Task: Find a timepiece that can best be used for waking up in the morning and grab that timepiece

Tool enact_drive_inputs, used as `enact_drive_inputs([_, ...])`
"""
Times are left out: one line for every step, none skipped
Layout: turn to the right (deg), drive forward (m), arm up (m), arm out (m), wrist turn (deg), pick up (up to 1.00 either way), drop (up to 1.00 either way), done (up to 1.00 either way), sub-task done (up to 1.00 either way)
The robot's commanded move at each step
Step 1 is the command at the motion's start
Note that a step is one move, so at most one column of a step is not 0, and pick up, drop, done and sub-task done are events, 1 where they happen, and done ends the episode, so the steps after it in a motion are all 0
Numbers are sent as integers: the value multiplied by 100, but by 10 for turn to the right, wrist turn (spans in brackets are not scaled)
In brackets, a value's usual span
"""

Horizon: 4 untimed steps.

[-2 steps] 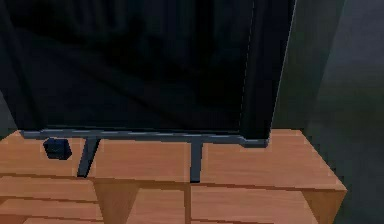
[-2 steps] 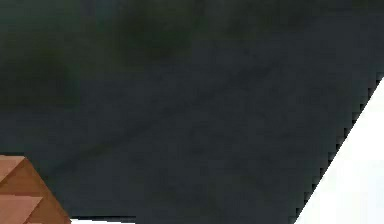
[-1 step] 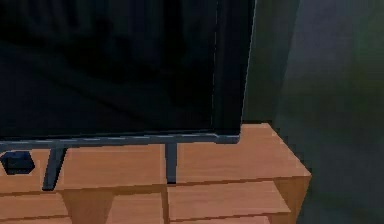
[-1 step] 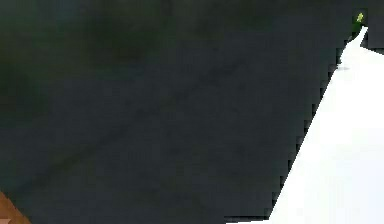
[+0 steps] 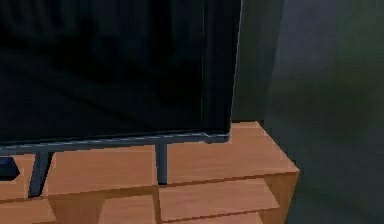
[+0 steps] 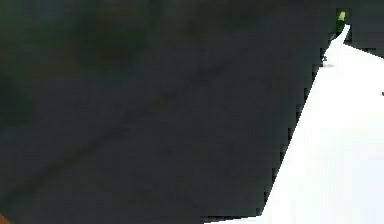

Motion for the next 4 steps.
enact_drive_inputs([0, 15, 0, 0, 0, 0, 0, 0, 0])
enact_drive_inputs([-450, 0, 0, 0, 0, 0, 0, 0, 0])
enact_drive_inputs([-450, 0, 0, 0, 0, 0, 0, 0, 0])
enact_drive_inputs([-450, 0, 0, 0, 0, 0, 0, 0, 0])
